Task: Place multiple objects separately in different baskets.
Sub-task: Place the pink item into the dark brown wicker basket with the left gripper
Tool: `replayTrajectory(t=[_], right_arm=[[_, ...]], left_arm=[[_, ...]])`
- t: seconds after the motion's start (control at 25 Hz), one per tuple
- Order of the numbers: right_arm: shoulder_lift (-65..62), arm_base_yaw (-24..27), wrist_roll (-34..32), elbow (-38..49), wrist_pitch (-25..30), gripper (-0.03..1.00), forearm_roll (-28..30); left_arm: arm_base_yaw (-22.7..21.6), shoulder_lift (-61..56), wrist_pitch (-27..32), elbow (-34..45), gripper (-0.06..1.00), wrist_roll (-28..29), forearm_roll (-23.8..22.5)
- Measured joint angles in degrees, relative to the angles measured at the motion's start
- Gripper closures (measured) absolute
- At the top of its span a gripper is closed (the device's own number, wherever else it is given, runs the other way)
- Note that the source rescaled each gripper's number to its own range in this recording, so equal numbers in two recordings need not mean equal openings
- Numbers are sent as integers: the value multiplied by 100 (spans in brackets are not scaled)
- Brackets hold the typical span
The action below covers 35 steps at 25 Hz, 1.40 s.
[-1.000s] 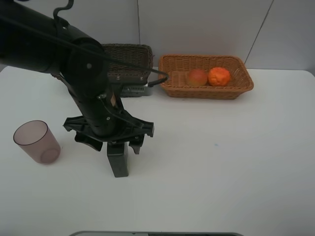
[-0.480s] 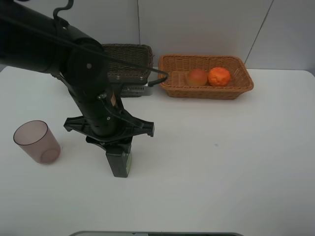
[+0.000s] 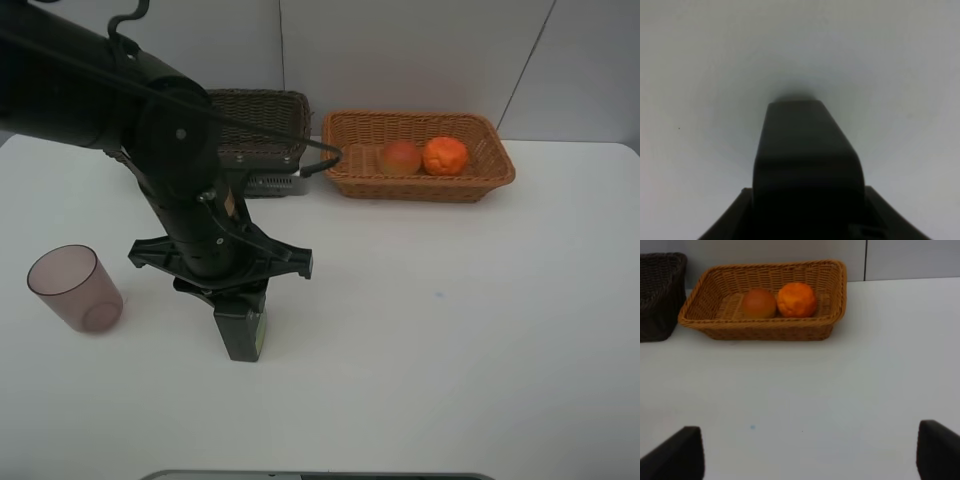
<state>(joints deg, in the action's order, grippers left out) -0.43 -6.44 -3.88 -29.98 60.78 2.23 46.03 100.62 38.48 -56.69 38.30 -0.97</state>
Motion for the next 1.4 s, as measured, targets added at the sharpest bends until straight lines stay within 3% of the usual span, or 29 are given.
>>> replayTrajectory(t=[0.48,0.76,0.92,1.12,1.4], right_arm=[[0,0,0,0,0,12,0],[0,0,0,0,0,12,0],[0,0,0,0,0,12,0],[0,0,0,0,0,12,0],[0,0,0,0,0,12,0]], left_arm=[[0,-99,286,-179,71,-20,-113],[0,-372,951,-1244,71,-52,-1300],[-92,-372,979,-1775,71,-65,-2045],[-483,-372,327,-1973,71,-65,-2518],[-1256,-290,-1373,-1973,71,-65,-2774]])
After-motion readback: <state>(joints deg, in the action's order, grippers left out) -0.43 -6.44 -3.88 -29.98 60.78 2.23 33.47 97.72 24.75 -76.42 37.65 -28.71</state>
